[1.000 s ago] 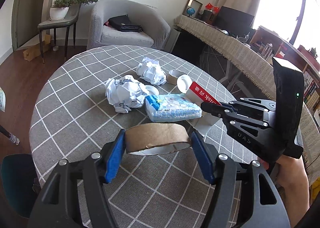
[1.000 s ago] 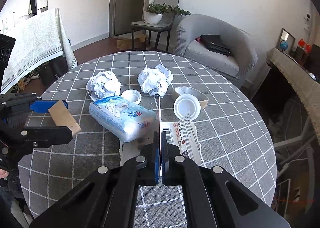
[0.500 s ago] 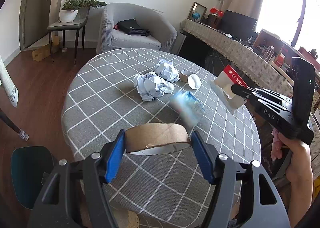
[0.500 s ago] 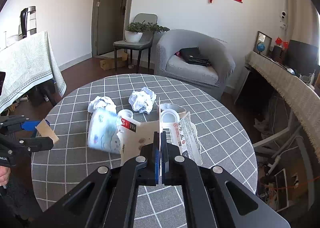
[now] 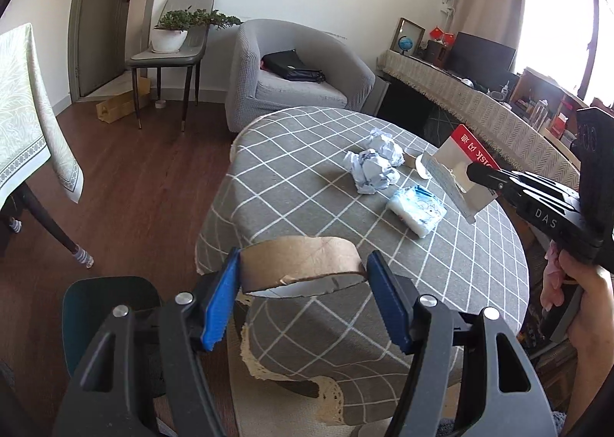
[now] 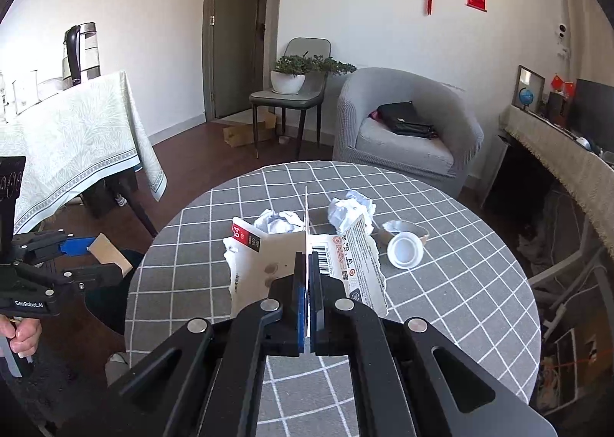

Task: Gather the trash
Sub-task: 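Carry the tape roll and SanDisk card over the teal trash bin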

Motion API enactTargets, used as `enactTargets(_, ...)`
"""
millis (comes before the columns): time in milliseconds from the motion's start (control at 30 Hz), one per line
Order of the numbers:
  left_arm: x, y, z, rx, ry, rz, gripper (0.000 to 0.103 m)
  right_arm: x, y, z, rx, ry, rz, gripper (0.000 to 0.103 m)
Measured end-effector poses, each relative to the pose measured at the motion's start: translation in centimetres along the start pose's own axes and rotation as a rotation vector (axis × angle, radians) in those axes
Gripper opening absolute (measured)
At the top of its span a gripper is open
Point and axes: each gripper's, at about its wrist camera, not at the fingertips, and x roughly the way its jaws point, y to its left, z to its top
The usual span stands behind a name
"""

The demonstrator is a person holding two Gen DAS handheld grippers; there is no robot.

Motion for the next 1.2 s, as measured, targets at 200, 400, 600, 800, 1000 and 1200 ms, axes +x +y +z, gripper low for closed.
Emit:
enactTargets(200, -0.8, 3.4, 0.2, 0.004, -0.026, 0.075, 0.068, 1.5, 3.4, 1.4, -0.020, 0.003, 0.056, 0.001)
enactTargets(400, -0.9, 7.6, -0.3, -0.021, -0.011, 0.138, 0.068, 3.4, 6.1, 2.8, -0.017, 0.012, 0.114, 0.001)
enactTargets(600, -1.2, 12.5, -1.1, -0.065, 0.024, 0.188, 0.068, 5.5, 9.6, 3.9, 0.015, 0.026, 0.190, 0.001)
enactTargets(800, -1.3, 16.6, -2.1, -0.102, 0.062, 0.220, 0.068, 7.9, 13.9, 4.6, 0.006, 0.056, 0.255, 0.001)
enactTargets(1000, -0.9, 20.0, -3.4, -0.164, 0.111, 0.230, 0.068, 9.7, 17.5, 5.1, -0.006, 0.083, 0.300, 0.001)
enactTargets(1200, 0.4, 22.6, -5.2, -0.195, 0.195, 0.265, 0.068, 11.5, 21.1, 5.1, -0.022, 0.120, 0.363, 0.001)
